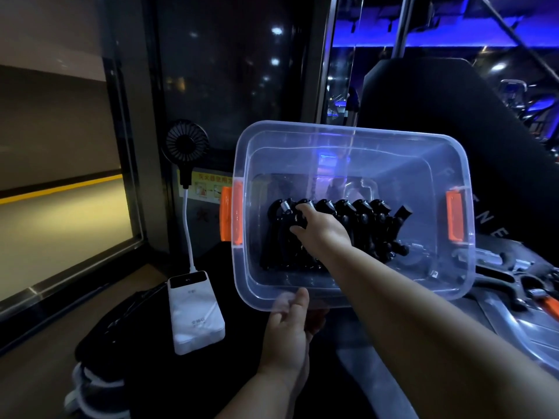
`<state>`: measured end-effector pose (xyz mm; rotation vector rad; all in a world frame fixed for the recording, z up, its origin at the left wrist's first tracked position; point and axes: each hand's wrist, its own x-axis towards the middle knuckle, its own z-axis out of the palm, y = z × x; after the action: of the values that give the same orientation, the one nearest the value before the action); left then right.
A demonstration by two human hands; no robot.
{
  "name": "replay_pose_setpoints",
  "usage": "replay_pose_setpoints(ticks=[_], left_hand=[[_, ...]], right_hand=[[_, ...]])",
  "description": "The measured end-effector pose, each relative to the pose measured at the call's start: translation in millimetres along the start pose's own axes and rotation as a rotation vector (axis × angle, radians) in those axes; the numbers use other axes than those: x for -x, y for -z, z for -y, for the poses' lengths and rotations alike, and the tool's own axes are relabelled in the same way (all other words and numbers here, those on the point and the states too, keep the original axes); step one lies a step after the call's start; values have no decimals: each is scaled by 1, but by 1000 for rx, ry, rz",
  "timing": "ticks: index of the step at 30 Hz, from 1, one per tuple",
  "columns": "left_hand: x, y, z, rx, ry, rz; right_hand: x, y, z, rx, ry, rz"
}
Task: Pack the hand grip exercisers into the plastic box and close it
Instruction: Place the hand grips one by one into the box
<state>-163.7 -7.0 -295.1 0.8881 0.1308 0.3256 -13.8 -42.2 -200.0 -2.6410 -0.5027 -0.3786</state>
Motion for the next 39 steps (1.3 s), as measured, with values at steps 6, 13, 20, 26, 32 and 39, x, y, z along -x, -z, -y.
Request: replay_pose_setpoints(ticks=[6,13,20,26,32,39], left_hand=[[2,0,-3,-16,-2,4],[3,-3,-6,-41,3,-15],[5,-5,-8,-52,7,-27],[1,-2,-6,-35,-1,-24],[3,-1,-4,-46,-19,-27],[5,-4,-4,-44,-42,-19]], right_hand=[[5,2,0,16,24,9],[16,13,-8,-125,0,-97],[50,40,-51,-220,-95,-226],[84,69,-116,-221,-172,-350],[123,90,-174,-257,-244,-415],[167,97,-247,-11,-382,-415]])
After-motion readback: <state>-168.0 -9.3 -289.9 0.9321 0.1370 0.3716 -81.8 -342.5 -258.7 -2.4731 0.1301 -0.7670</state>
